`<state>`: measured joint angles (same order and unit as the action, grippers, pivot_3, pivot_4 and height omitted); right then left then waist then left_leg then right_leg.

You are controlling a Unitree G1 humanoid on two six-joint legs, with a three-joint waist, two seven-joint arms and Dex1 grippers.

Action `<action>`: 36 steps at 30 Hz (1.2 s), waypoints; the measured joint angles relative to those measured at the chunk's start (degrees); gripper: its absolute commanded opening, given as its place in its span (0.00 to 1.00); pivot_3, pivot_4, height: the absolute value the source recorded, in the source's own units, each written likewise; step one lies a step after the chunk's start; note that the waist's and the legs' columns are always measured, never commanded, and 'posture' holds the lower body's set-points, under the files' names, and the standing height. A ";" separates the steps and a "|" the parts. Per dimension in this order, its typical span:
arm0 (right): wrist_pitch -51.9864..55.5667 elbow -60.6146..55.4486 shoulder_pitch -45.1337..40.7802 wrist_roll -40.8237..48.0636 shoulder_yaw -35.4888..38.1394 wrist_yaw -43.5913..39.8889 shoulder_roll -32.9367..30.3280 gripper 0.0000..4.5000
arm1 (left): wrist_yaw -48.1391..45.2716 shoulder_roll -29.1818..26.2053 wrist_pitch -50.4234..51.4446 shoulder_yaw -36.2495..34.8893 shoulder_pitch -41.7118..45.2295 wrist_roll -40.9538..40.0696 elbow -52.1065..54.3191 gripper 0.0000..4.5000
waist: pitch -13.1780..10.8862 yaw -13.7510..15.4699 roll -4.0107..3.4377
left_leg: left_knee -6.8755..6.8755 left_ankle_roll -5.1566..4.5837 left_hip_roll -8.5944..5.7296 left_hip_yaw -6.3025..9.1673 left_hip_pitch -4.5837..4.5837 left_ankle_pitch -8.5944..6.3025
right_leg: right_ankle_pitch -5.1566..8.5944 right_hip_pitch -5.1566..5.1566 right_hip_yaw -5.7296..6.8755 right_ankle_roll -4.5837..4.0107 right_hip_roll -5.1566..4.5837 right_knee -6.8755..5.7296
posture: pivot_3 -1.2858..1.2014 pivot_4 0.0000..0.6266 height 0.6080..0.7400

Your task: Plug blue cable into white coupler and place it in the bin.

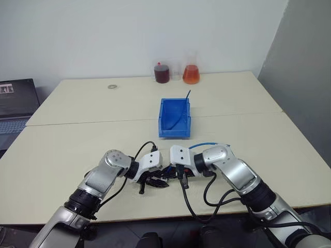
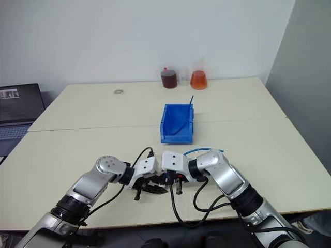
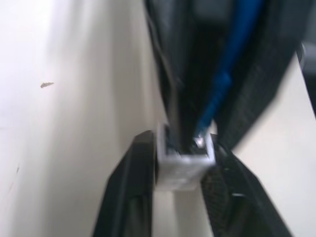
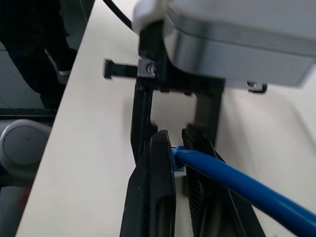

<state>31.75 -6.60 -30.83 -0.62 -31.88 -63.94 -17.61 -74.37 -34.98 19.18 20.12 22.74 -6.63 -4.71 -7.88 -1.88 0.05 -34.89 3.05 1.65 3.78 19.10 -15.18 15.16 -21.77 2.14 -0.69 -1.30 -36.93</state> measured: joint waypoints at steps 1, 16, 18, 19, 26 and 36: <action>0.01 -0.29 -0.05 0.39 0.01 0.00 0.00 0.01 | 0.02 -0.12 -1.05 -0.31 -0.03 -0.01 0.00 0.57 | -0.18 0.02 0.14 | 0.00 -0.07 0.02 0.01 0.07 0.04 | 0.02 -0.04 0.04 -0.03 0.03 0.00 | 0.52 0.24 1.00; 7.37 -8.57 -0.53 5.72 2.73 2.04 -3.56 0.01 | 4.83 -3.83 -7.21 -5.80 -5.87 -2.22 5.54 0.86 | -1.62 0.00 0.83 | -0.05 -0.02 0.07 -0.37 1.83 0.07 | -0.25 -1.46 0.03 0.48 0.37 -0.22 | 0.52 0.24 1.00; 8.67 -9.33 -0.53 6.19 3.46 3.20 -3.96 0.01 | 6.24 -4.53 -5.73 -7.63 -7.20 -2.73 7.64 0.86 | -1.93 0.04 0.89 | -0.05 -0.02 0.07 -0.38 1.88 0.07 | -0.25 -1.48 0.03 0.48 0.36 -0.21 | 0.52 0.24 1.00; 9.25 -9.84 -0.53 6.43 3.84 3.92 -4.28 0.01 | 7.01 -5.00 -4.64 -8.88 -8.02 -3.52 8.96 0.86 | -2.09 0.05 0.96 | -0.05 -0.02 0.07 -0.41 1.91 0.07 | -0.25 -1.50 0.03 0.48 0.35 -0.20 | 0.52 0.24 1.00; 14.45 -15.44 0.47 9.66 12.49 8.29 -7.27 0.01 | 15.36 -6.66 5.68 -20.56 -13.41 -8.81 20.54 0.86 | -2.79 0.23 1.20 | -0.25 0.17 0.00 -0.55 2.37 0.01 | -0.25 -1.78 0.01 0.52 0.20 -0.13 | 0.52 0.24 1.00; 19.65 -11.48 -11.32 18.68 27.19 12.22 -8.35 0.01 | 25.87 -6.21 18.25 -25.01 -12.93 -13.42 30.68 0.86 | -2.98 0.27 1.15 | -0.99 0.32 0.00 -0.44 2.79 -0.04 | -0.32 -1.93 0.02 0.65 0.24 -0.32 | 0.52 0.24 1.00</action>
<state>51.39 -18.08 -42.15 18.06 -4.70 -51.71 -25.96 -48.50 -41.18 37.43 -4.89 9.81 -20.05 25.97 -10.86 -1.61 1.19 -35.88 3.36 1.64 3.34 21.90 -15.23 14.84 -23.70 2.16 -0.04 -1.06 -37.25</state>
